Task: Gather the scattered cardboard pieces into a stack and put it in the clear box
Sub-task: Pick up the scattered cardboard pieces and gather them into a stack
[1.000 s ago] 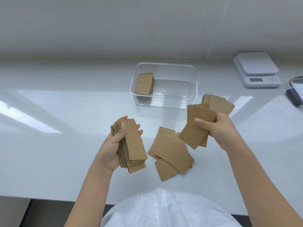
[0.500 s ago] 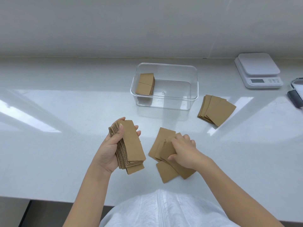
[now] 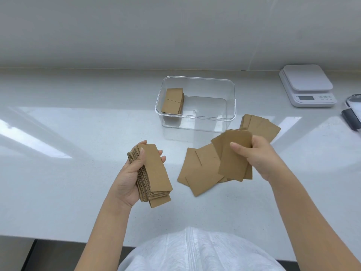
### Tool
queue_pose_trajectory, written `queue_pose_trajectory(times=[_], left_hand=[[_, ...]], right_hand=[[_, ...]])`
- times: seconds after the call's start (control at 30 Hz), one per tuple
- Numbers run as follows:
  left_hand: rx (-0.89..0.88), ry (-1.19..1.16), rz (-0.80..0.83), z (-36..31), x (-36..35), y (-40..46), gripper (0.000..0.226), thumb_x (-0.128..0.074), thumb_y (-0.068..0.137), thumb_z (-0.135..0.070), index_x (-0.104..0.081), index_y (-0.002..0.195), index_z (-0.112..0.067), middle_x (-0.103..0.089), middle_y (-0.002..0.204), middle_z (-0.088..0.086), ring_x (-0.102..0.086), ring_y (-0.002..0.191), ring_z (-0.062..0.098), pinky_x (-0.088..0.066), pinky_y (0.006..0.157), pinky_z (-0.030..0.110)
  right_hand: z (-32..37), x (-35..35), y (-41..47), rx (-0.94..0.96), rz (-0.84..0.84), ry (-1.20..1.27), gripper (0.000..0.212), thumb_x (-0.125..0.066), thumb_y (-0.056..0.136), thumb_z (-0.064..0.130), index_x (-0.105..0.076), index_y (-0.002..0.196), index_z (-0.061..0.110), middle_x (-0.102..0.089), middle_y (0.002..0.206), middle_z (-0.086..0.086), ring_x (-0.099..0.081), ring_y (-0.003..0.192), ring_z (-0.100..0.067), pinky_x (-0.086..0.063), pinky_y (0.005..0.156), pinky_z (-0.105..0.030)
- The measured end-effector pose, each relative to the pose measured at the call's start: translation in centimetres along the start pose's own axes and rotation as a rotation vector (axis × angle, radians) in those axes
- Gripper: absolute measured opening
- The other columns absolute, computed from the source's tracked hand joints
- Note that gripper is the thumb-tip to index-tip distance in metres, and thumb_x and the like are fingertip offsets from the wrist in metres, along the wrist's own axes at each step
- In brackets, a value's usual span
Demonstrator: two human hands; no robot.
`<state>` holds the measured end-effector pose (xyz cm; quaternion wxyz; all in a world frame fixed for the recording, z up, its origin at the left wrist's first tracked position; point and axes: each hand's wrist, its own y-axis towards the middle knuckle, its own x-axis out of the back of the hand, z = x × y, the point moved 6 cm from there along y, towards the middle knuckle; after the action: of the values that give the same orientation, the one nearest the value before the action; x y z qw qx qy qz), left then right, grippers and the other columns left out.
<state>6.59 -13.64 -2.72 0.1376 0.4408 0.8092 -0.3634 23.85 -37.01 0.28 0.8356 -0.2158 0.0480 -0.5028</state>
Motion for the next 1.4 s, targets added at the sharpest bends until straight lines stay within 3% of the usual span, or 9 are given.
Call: queue_pose_trajectory(times=[0.27,0.4,0.53,0.63,0.73,0.9,1.03,1.23,1.4], left_hand=[[0.089,0.029,0.012,1.5,-0.8,0.4,0.075,-0.091,0.039,-0.040,-0.065,0.109,-0.029,-0.069,0.113,0.018,-0.068,0.099,0.031,-0.056,0.079,0.046],[0.090,0.030,0.005,1.5,-0.9,0.1,0.058,-0.082,0.058,-0.039,-0.063,0.111,-0.027,-0.070,0.112,0.018,-0.069,0.098,0.031,-0.056,0.078,0.045],[0.087,0.019,-0.017,1.2,-0.4,0.1,0.037,-0.060,0.077,-0.031,-0.060,0.114,-0.027,-0.070,0.110,0.016,-0.070,0.096,0.029,-0.057,0.076,0.043],[0.090,0.027,-0.019,1.1,-0.2,0.0,0.043,-0.066,0.073,-0.035,-0.061,0.114,-0.028,-0.070,0.111,0.016,-0.069,0.098,0.029,-0.057,0.076,0.044],[0.089,0.032,-0.017,1.2,-0.2,0.1,0.056,-0.078,0.062,-0.039,-0.061,0.114,-0.028,-0.070,0.112,0.017,-0.069,0.098,0.030,-0.058,0.075,0.044],[0.089,0.013,-0.024,1.3,-0.2,0.2,0.037,-0.059,0.077,-0.031,-0.060,0.114,-0.027,-0.072,0.108,0.016,-0.070,0.094,0.028,-0.058,0.074,0.043],[0.084,0.014,-0.029,1.1,-0.2,0.1,0.036,-0.059,0.077,-0.030,-0.060,0.113,-0.027,-0.072,0.107,0.016,-0.070,0.094,0.029,-0.057,0.075,0.043],[0.081,0.026,-0.030,1.0,-0.3,-0.2,0.064,-0.085,0.054,-0.040,-0.062,0.112,-0.026,-0.071,0.110,0.018,-0.069,0.097,0.031,-0.058,0.074,0.043],[0.081,-0.005,-0.033,1.1,-0.5,-0.4,0.038,-0.060,0.077,-0.030,-0.060,0.114,-0.026,-0.070,0.110,0.018,-0.070,0.095,0.030,-0.059,0.073,0.042]], right_hand=[[-4.5,-1.2,-1.0,-0.232,0.050,-0.035,0.016,-0.063,0.088,0.018,-0.065,0.103,0.012,-0.070,0.106,-0.009,-0.065,0.092,-0.023,-0.053,0.081,-0.037],[-6.0,-4.2,-0.7,-0.240,0.035,-0.336,0.029,-0.066,0.085,0.028,-0.059,0.109,0.012,-0.062,0.119,-0.011,-0.060,0.102,-0.026,-0.051,0.090,-0.039],[-5.5,-5.7,-0.1,-0.266,-0.005,-0.706,0.052,-0.064,0.085,0.036,-0.044,0.122,0.006,-0.037,0.127,-0.016,-0.051,0.071,-0.022,-0.042,0.070,-0.031],[-4.6,-6.3,0.4,-0.244,-0.021,-0.815,0.054,-0.065,0.085,0.035,-0.041,0.122,0.005,-0.033,0.127,-0.018,-0.048,0.064,-0.019,-0.041,0.068,-0.030],[-4.0,-6.8,0.8,-0.195,-0.001,-0.909,0.053,-0.067,0.084,0.034,-0.042,0.121,0.006,-0.035,0.127,-0.017,-0.057,0.084,-0.031,-0.043,0.070,-0.032],[-2.7,-7.7,0.6,-0.003,-0.041,-0.993,0.045,-0.073,0.079,0.027,-0.047,0.113,0.009,-0.038,0.121,-0.010,-0.048,0.078,-0.027,-0.043,0.068,-0.033],[-2.1,-8.0,0.4,0.140,-0.131,-1.087,0.047,-0.076,0.073,0.027,-0.051,0.112,0.017,-0.044,0.114,-0.005,-0.040,0.101,-0.026,-0.031,0.082,-0.029],[-2.6,-7.1,0.2,0.150,0.012,-0.753,0.052,-0.069,0.074,0.005,-0.048,0.118,0.023,-0.039,0.103,0.001,-0.049,0.087,-0.023,-0.038,0.074,-0.026],[-0.5,-5.2,0.0,0.122,0.162,-0.372,0.044,-0.072,0.072,-0.001,-0.058,0.100,0.030,-0.065,0.089,0.004,-0.062,0.083,-0.017,-0.052,0.070,-0.026]])
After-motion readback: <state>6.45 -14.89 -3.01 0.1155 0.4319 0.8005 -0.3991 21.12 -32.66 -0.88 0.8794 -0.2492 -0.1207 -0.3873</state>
